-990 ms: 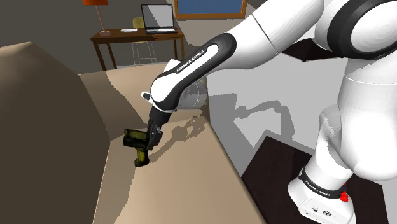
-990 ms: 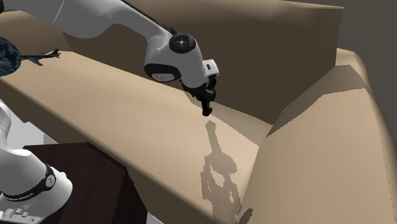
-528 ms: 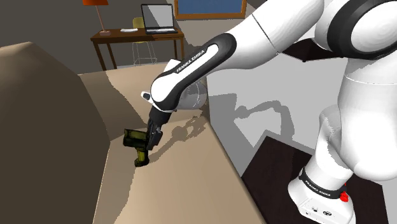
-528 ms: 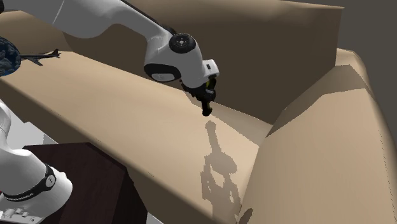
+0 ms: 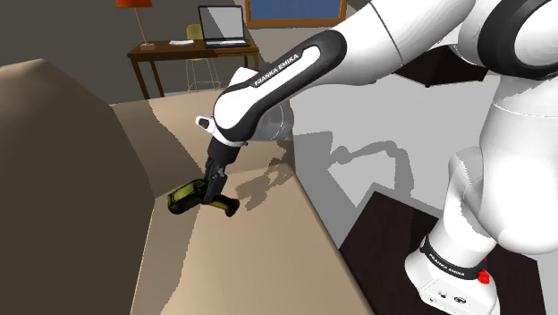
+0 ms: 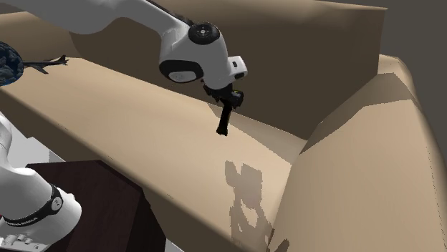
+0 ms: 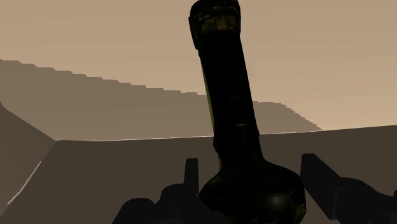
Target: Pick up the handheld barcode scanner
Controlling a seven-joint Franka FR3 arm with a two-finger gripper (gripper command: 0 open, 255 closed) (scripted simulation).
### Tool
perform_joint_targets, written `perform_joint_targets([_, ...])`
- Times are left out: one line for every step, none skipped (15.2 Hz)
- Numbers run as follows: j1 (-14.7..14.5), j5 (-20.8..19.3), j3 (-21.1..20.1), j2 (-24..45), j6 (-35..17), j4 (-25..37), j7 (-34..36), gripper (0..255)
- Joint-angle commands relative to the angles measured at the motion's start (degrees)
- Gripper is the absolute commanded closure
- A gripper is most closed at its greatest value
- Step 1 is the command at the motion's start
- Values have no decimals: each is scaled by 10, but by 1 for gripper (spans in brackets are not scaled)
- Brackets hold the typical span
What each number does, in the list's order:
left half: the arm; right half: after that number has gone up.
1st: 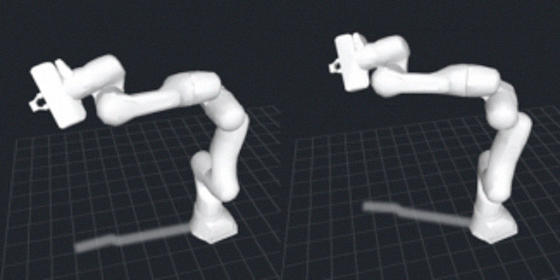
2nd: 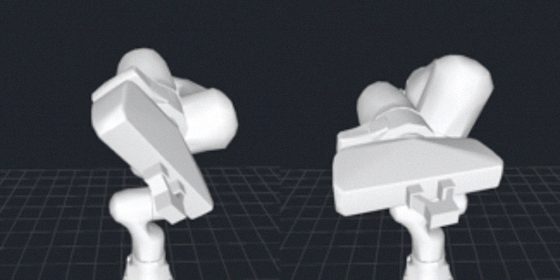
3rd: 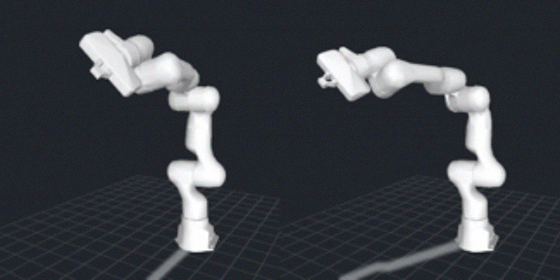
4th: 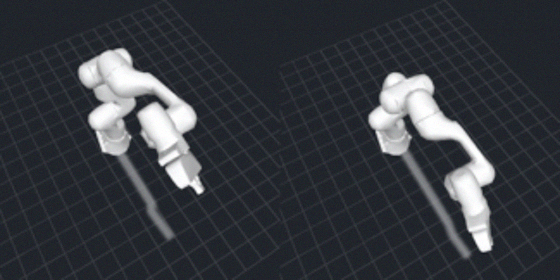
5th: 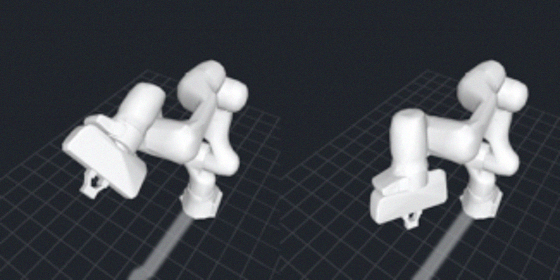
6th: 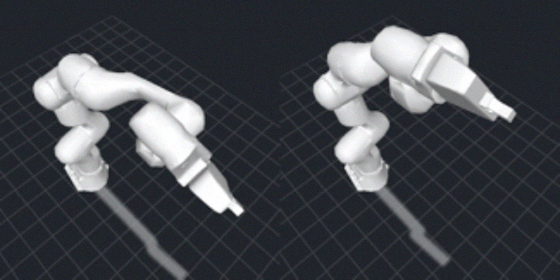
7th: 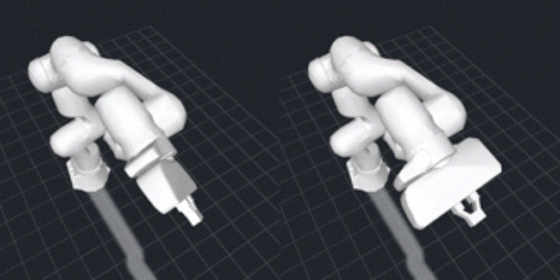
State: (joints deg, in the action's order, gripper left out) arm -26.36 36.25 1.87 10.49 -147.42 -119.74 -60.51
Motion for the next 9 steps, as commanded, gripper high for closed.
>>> perform_joint_targets([-1, -12, 3, -8, 13, 7, 12, 255])
perform_joint_targets([-1, -17, 5, -12, 18, 9, 18, 255])
perform_joint_targets([-1, -22, 6, -16, 24, 11, 23, 255])
perform_joint_targets([-2, -26, 7, -20, 30, 14, 28, 255])
perform_joint_targets([-2, -31, 8, -24, 36, 16, 34, 255])
perform_joint_targets([-2, -36, 9, -28, 41, 19, 39, 255])
perform_joint_targets([-2, -40, 10, -32, 47, 21, 44, 255])
perform_joint_targets([-2, -41, 10, -32, 48, 22, 44, 255])
perform_joint_targets([-2, -41, 10, -32, 48, 22, 44, 255])
